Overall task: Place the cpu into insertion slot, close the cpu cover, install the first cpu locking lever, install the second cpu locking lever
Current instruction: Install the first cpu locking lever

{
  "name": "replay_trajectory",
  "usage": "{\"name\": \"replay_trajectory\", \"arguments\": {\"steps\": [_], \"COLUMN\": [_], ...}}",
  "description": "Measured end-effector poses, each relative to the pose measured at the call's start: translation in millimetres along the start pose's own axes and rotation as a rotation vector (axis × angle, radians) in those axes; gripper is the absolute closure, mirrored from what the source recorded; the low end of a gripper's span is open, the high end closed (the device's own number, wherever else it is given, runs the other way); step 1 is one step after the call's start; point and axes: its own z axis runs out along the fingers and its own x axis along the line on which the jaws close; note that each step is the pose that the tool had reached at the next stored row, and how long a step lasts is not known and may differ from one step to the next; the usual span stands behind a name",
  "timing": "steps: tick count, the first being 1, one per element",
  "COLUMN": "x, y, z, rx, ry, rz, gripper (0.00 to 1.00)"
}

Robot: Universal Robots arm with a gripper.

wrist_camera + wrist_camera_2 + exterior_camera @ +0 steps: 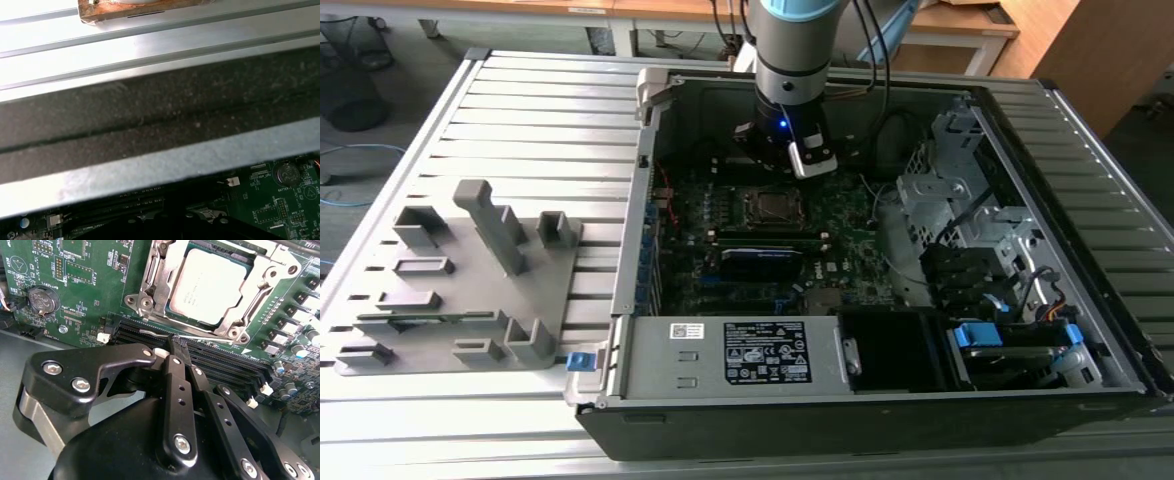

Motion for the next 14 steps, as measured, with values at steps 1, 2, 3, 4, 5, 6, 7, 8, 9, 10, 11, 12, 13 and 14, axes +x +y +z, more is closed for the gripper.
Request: {"name": "replay_trajectory", "arguments": {"steps": [1,2,3,4,5,6,7,8,9,10,11,12,13,14], "x": [0.0,0.0,0.0,0.0,0.0,0.0,-0.1,0.0,0.0,0.0,0.0,0.0,0.1,0.1], "y": [0.0,0.0,0.0,-0.1,-0.1,-0.3,-0.4,-0.5,-0.6,-0.7,-0.8,-0.9,-1.0,-1.1], "z": [0.1,0.2,0.5,0.9,1.3,1.7,2.2,2.7,3.2,3.7,4.2,4.6,5.0,5.2], "rx": [0.0001,0.0002,0.0001,0.0001,0.0001,0.0001,0.0001,0.0001,0.0000,0.0002,0.0001,0.0002,0.0001,0.0003], "ry": [0.0000,0.0001,0.0000,0.0000,0.0000,0.0000,0.0000,0.0000,0.0000,0.0000,0.0000,0.0001,0.0000,0.0001], "rz": [0.000,0.000,0.000,0.000,0.000,0.000,0.000,0.000,0.000,0.000,0.000,0.000,0.000,0.000], "gripper": [0.90,0.90,0.90,0.90,0.90,0.90,0.90,0.90,0.90,0.90,0.90,0.90,0.90,0.90]}}
